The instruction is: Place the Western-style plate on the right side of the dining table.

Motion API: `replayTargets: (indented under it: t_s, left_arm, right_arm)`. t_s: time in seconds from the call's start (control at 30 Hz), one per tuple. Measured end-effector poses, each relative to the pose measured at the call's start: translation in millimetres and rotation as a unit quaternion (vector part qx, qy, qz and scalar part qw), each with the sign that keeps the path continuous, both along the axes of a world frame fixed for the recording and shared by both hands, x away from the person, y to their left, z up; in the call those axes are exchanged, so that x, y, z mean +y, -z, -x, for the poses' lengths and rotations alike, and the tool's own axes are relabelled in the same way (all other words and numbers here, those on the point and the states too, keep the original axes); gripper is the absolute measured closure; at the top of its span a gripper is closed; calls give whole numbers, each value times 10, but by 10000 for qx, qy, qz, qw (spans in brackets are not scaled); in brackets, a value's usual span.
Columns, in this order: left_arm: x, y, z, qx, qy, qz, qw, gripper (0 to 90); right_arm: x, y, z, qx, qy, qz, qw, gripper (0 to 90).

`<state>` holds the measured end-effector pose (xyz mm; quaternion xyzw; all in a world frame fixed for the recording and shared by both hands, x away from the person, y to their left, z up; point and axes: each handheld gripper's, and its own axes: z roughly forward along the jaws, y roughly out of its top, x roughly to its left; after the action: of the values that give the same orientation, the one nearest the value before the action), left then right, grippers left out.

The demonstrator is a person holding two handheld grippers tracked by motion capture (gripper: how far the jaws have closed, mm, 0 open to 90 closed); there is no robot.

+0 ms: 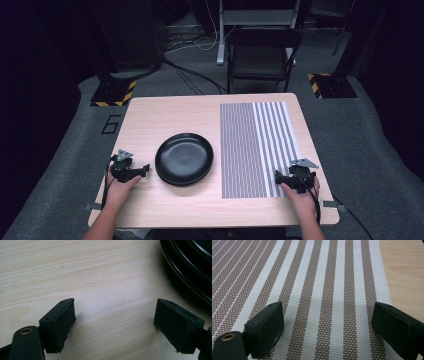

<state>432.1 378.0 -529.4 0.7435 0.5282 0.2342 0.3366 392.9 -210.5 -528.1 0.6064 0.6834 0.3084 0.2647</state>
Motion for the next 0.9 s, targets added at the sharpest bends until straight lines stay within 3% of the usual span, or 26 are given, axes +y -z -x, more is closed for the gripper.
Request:
replayTargets:
  t_s: [0.77,0.87,0.9]
  left_arm:
    - [-46,7,14,-9,-55,15,10000,149]
    - [-44,4,17,4,-73,21,10000,163]
    - [-38,1,20,-15,-75,31,10000,195]
  right_arm:
    - [3,-1,-1,2,8,14,10000,100]
    - [3,-1,-2,-4,10,-4,10000,104]
    - [-8,-9,3,-16,41,1,10000,144]
